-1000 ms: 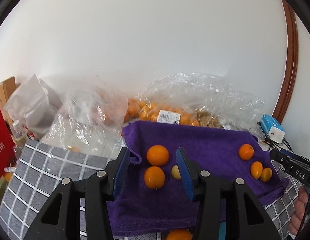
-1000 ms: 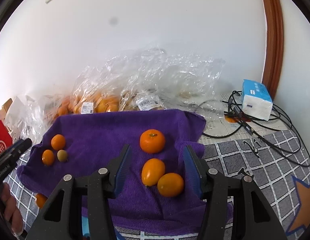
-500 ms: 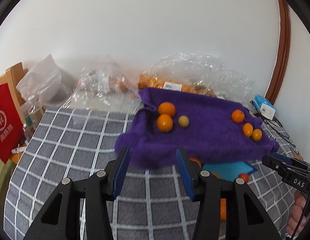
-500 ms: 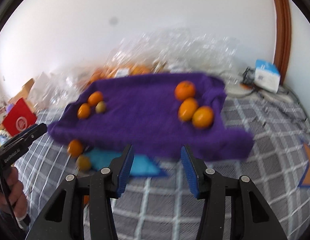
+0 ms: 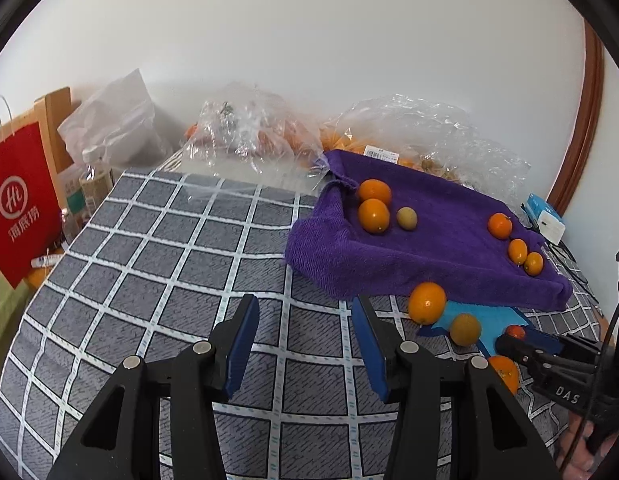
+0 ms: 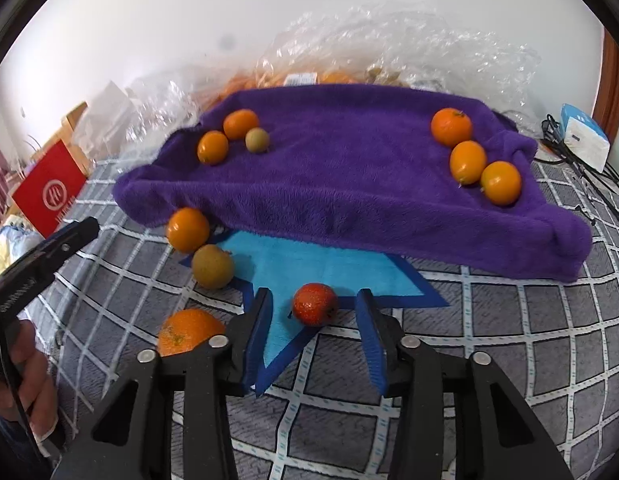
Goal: Organize fruits
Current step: 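Grasp a small red fruit with the right gripper while the left grasps an orange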
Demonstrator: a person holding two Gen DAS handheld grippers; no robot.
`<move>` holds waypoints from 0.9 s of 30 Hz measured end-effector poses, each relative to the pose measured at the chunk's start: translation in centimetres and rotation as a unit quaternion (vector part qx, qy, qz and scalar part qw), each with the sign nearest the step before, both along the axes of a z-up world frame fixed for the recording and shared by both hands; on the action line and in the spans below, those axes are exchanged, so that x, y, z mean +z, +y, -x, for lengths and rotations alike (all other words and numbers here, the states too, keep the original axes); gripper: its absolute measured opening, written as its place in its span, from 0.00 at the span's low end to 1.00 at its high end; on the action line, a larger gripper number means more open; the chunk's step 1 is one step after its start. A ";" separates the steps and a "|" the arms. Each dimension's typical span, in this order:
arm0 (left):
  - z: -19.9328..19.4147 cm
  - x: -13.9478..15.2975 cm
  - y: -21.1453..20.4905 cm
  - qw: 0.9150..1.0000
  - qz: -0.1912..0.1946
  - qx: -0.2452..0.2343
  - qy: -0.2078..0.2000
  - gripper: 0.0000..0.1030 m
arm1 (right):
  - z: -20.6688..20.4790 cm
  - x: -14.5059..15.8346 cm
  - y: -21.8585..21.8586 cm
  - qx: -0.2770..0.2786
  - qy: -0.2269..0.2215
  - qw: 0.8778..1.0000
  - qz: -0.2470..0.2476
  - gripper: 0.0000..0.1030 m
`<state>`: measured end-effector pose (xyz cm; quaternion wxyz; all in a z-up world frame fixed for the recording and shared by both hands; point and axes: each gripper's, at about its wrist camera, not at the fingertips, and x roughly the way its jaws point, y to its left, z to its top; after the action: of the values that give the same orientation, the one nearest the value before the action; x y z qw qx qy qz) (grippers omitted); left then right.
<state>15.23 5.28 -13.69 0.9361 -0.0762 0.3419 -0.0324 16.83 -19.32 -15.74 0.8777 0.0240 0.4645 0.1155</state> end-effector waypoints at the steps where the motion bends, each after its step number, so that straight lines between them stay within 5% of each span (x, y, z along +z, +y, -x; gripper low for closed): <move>1: -0.1 -0.1 0.2 1.000 0.001 0.006 0.004 0.45 | 0.1 0.0 0.2 0.001 -0.006 1.000 0.006 0.38; 4: 0.0 -0.2 0.5 1.000 0.012 0.009 0.005 0.44 | 0.3 0.0 0.6 0.002 -0.011 1.000 0.023 0.23; 10: -0.1 -0.4 0.3 1.000 0.022 -0.004 0.015 0.44 | 0.7 1.2 -1.9 -0.020 -0.019 1.000 0.007 0.23; 17: -0.4 -1.0 -0.9 0.998 0.017 -0.045 0.043 0.44 | 0.4 2.2 -7.0 -0.039 -0.039 0.998 0.043 0.23; 27: -0.8 -1.8 -1.6 0.996 0.009 -0.048 0.072 0.44 | 0.3 1.6 -10.6 -0.084 -0.043 0.996 0.003 0.23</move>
<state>16.02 3.70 -15.46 0.9057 -0.0706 0.4114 -0.0745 16.55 -29.89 -14.17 0.9035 0.0554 0.4230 0.0412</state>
